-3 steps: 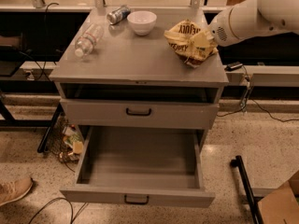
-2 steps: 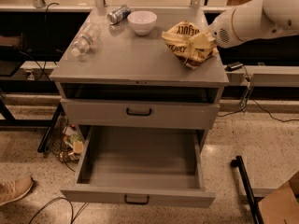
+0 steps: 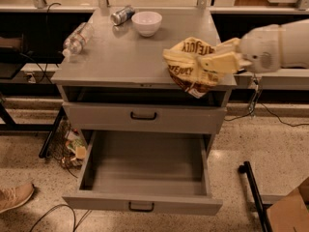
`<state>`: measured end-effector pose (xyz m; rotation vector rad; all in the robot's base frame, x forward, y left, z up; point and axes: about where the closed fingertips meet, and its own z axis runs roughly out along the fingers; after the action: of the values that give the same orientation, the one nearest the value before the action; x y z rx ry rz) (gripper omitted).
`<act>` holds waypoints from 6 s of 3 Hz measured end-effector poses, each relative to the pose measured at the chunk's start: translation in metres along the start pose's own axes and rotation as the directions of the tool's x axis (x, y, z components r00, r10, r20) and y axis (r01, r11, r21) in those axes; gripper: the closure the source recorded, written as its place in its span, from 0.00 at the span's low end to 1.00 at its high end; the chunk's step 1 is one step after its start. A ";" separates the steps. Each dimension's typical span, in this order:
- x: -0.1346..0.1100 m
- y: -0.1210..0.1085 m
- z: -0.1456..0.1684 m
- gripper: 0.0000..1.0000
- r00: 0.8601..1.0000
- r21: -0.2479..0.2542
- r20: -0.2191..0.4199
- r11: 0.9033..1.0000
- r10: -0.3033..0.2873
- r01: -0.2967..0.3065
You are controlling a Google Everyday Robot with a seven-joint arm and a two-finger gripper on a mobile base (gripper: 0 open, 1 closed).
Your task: Place brown chip bag into middle drawer
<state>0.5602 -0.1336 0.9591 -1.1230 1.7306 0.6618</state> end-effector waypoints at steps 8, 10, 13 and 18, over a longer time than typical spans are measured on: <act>0.087 0.138 0.190 1.00 0.989 -0.299 0.145 0.953 0.000 0.044; 0.101 0.130 0.201 1.00 0.993 -0.266 0.115 0.963 -0.019 0.049; 0.236 0.074 0.267 1.00 0.991 0.023 -0.133 1.000 -0.009 0.012; 0.290 0.090 0.320 0.00 0.988 0.087 -0.109 0.991 0.111 -0.102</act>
Offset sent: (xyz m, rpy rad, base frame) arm -0.1787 -0.0440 0.0840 0.2043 -0.2081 0.2597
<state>0.5709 0.0502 0.5586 -1.0346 1.9084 0.5961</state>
